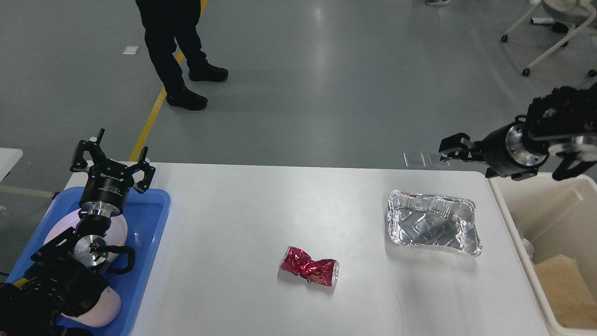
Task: Tidy desktop
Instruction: 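Lower the right gripper to the foil tray edge and grasp it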
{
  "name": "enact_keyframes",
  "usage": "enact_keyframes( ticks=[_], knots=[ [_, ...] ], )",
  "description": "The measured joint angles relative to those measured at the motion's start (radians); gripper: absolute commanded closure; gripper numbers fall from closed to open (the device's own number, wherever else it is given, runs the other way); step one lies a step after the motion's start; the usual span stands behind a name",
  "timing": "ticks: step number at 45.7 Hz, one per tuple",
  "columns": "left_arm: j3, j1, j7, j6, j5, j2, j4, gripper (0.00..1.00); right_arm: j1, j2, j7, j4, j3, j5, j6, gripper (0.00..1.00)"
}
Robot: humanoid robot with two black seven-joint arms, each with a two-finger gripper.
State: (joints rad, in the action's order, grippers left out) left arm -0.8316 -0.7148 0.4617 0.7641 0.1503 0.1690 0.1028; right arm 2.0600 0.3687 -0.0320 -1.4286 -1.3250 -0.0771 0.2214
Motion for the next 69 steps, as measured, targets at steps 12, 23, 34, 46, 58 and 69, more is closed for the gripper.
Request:
enact_keyframes(
  ticks=[12, 23, 34, 46, 58, 69],
  knots=[
    [0.0, 0.0, 0.0, 0.0, 0.0, 0.0, 0.0, 0.04, 0.16, -0.106, -0.005, -0.016, -0.021, -0.009, 0.163, 0.0],
    [0.0, 0.0, 0.0, 0.0, 0.0, -0.001, 0.0, 0.04, -0.074, -0.112, -0.003, 0.151, -0.024, -0.008, 0.137, 0.0],
    [0.0, 0.0, 0.0, 0.0, 0.0, -0.001, 0.0, 0.04, -0.506, -0.107, 0.0, 0.428, -0.009, -0.004, -0.02, 0.0],
    [0.0, 0.0, 0.0, 0.0, 0.0, -0.001, 0.0, 0.04, -0.839, -0.106, -0.002, 0.677, 0.075, -0.001, -0.186, 0.0],
    [0.0, 0.0, 0.0, 0.0, 0.0, -0.001, 0.0, 0.04, -1.014, -0.113, -0.003, 0.867, 0.114, 0.001, -0.217, 0.05],
    [0.0, 0.0, 0.0, 0.0, 0.0, -0.001, 0.0, 0.04, -1.063, -0.116, -0.011, 0.881, 0.14, 0.002, -0.29, 0.38]
  ],
)
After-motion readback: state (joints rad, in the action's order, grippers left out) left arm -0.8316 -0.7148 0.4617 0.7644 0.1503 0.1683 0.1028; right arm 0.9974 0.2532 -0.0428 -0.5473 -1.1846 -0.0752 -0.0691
